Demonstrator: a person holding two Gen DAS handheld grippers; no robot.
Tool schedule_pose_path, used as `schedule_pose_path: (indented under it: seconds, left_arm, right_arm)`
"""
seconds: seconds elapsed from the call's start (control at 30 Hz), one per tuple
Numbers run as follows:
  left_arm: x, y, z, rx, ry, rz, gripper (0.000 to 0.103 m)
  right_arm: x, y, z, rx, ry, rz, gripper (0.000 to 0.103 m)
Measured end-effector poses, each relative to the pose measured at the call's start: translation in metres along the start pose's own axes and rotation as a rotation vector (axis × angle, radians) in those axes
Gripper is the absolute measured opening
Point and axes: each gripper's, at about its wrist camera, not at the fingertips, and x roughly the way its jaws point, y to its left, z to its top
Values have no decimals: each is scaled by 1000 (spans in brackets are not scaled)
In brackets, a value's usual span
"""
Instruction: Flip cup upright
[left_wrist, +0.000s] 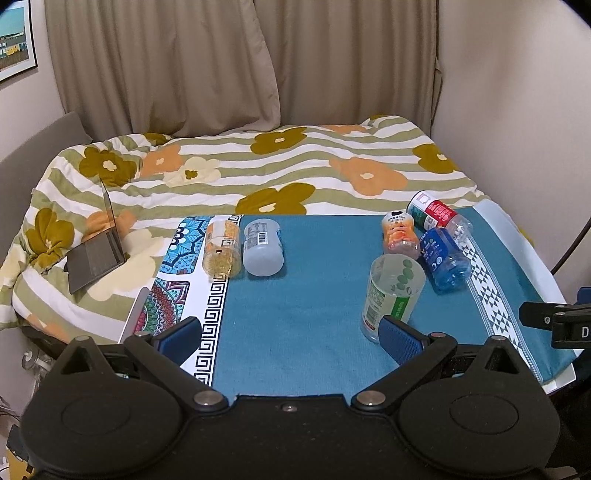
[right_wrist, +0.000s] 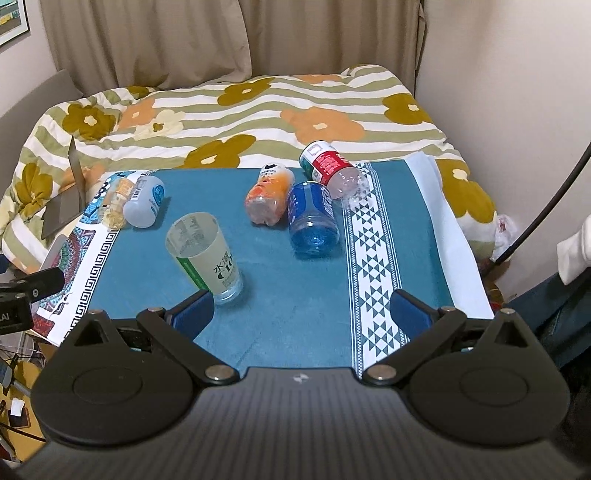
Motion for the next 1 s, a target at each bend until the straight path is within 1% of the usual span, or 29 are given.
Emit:
schedule_pose_path:
  seconds: [1.0]
  left_arm:
    - [4,-1,6,19,-18,4,103]
  right_arm:
    - [4,2,3,-1,-10,-9,103]
